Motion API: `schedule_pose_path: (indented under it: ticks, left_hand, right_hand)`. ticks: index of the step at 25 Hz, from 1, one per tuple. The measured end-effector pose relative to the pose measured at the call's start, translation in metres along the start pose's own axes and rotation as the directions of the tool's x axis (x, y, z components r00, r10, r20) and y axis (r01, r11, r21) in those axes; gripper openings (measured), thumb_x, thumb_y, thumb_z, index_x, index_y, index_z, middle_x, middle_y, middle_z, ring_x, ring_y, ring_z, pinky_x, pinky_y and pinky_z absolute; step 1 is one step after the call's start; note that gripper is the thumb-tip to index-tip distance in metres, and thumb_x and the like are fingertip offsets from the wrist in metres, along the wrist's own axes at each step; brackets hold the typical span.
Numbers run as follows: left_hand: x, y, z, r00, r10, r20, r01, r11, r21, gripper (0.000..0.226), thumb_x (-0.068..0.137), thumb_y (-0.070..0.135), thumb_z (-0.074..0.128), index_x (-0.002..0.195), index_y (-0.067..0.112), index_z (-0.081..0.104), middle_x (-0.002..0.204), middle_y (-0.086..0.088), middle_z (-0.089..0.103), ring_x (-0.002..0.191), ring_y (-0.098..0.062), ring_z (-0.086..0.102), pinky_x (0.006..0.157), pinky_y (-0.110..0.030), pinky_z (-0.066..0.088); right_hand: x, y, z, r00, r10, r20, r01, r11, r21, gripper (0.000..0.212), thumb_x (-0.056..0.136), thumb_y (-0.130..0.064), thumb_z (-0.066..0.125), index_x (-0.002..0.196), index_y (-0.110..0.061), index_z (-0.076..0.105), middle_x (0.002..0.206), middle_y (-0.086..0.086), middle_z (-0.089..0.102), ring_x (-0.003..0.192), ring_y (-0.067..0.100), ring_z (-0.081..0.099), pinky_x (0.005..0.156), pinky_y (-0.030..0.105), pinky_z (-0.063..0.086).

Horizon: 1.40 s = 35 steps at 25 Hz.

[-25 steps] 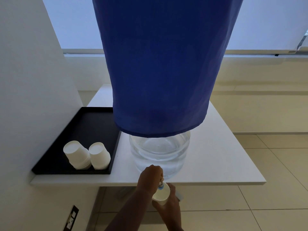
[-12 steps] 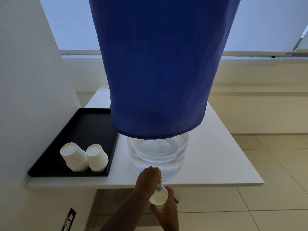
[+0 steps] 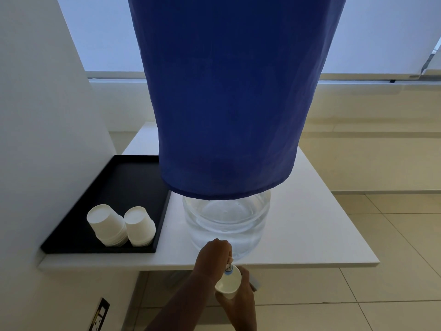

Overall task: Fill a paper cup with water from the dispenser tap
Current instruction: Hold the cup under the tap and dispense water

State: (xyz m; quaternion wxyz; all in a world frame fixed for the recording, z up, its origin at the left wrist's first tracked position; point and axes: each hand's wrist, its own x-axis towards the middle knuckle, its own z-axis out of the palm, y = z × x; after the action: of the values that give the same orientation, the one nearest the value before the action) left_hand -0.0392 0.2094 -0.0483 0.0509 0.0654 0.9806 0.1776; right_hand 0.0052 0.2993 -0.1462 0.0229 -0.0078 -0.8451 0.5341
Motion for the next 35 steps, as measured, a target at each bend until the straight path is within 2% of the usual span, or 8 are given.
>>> schedule_pose_path:
  ticks: [3,7,11,16,20,28,32,35]
  left_hand:
    - [-0.0003,-0.0001,-0.0002,1.000,0.003,0.002,-0.003,1.000,-0.001,0.017,0.085,0.000,0.052,0.094,0.001,0.067,0.100,-0.014,0.074,0.093,-0.022,0.069,0.068,-0.018,0.040]
    - [-0.0006,0.0013,-0.0017,1.000,0.015,0.010,-0.015,1.000,0.020,0.019,0.084,-0.001,0.051,0.095,0.001,0.066,0.101,-0.015,0.073,0.094,-0.023,0.068,0.071,-0.021,0.043]
    - [-0.0008,0.0019,-0.0016,1.000,0.013,0.009,-0.013,1.000,0.019,0.019,0.085,-0.001,0.051,0.097,0.001,0.066,0.103,-0.015,0.073,0.096,-0.023,0.067,0.070,-0.018,0.038]
    - [-0.0011,0.0020,-0.0029,1.000,0.008,0.019,-0.008,1.000,0.015,0.019,0.084,-0.003,0.050,0.094,0.000,0.066,0.101,-0.015,0.073,0.094,-0.024,0.067,0.074,-0.024,0.048]
    - [-0.0005,0.0020,-0.0032,1.000,0.004,0.031,-0.004,1.000,0.014,0.020,0.082,-0.004,0.048,0.091,0.000,0.065,0.100,-0.015,0.073,0.093,-0.024,0.068,0.070,-0.023,0.044]
    - [0.0002,0.0000,-0.0017,1.000,0.014,0.022,-0.015,1.000,0.003,0.018,0.082,-0.003,0.048,0.088,-0.001,0.065,0.097,-0.015,0.073,0.091,-0.023,0.069,0.075,-0.027,0.051]
    - [0.0016,-0.0020,0.0006,1.000,0.024,0.014,-0.024,1.000,-0.003,0.018,0.083,-0.003,0.049,0.089,-0.001,0.065,0.097,-0.015,0.073,0.093,-0.023,0.069,0.073,-0.026,0.050]
    - [0.0011,-0.0024,0.0018,0.999,0.034,0.002,-0.034,0.999,0.005,0.018,0.086,0.001,0.050,0.094,-0.001,0.066,0.101,-0.015,0.073,0.094,-0.023,0.068,0.075,-0.024,0.049]
  right_hand:
    - [0.0002,0.0014,0.0017,1.000,-0.004,-0.009,0.004,1.000,0.000,0.057,0.061,-0.007,0.079,0.102,-0.022,0.044,0.099,0.015,0.061,0.086,0.025,0.061,0.072,0.031,0.055]
    - [0.0011,0.0031,0.0025,1.000,0.001,-0.005,-0.001,1.000,0.004,0.057,0.060,-0.007,0.080,0.104,-0.018,0.044,0.099,0.015,0.060,0.088,0.026,0.061,0.072,0.024,0.052]
    - [0.0000,0.0019,0.0013,1.000,0.005,0.000,-0.005,1.000,0.023,0.057,0.060,-0.006,0.080,0.104,-0.015,0.045,0.100,0.017,0.061,0.088,0.027,0.061,0.074,0.031,0.053]
    - [0.0014,-0.0006,0.0008,1.000,0.006,0.022,-0.006,1.000,0.028,0.055,0.063,-0.005,0.078,0.106,-0.009,0.045,0.101,0.019,0.062,0.090,0.029,0.061,0.076,0.032,0.053]
    - [0.0015,-0.0028,0.0008,1.000,0.010,0.025,-0.011,1.000,0.026,0.055,0.063,-0.005,0.078,0.105,-0.013,0.044,0.101,0.018,0.062,0.090,0.029,0.061,0.077,0.035,0.054]
    - [0.0015,-0.0015,0.0032,1.000,0.028,0.002,-0.028,0.999,0.035,0.057,0.061,-0.011,0.080,0.100,-0.023,0.041,0.097,0.013,0.063,0.086,0.024,0.062,0.067,0.018,0.048]
    - [0.0021,0.0003,0.0044,1.000,0.017,-0.020,-0.017,1.000,0.016,0.057,0.061,-0.008,0.079,0.098,-0.027,0.041,0.096,0.015,0.063,0.086,0.027,0.062,0.071,0.031,0.054]
    - [0.0025,0.0015,0.0055,1.000,0.024,-0.010,-0.024,1.000,-0.007,0.054,0.061,-0.009,0.080,0.104,-0.012,0.047,0.097,0.017,0.062,0.088,0.029,0.062,0.075,0.036,0.056]
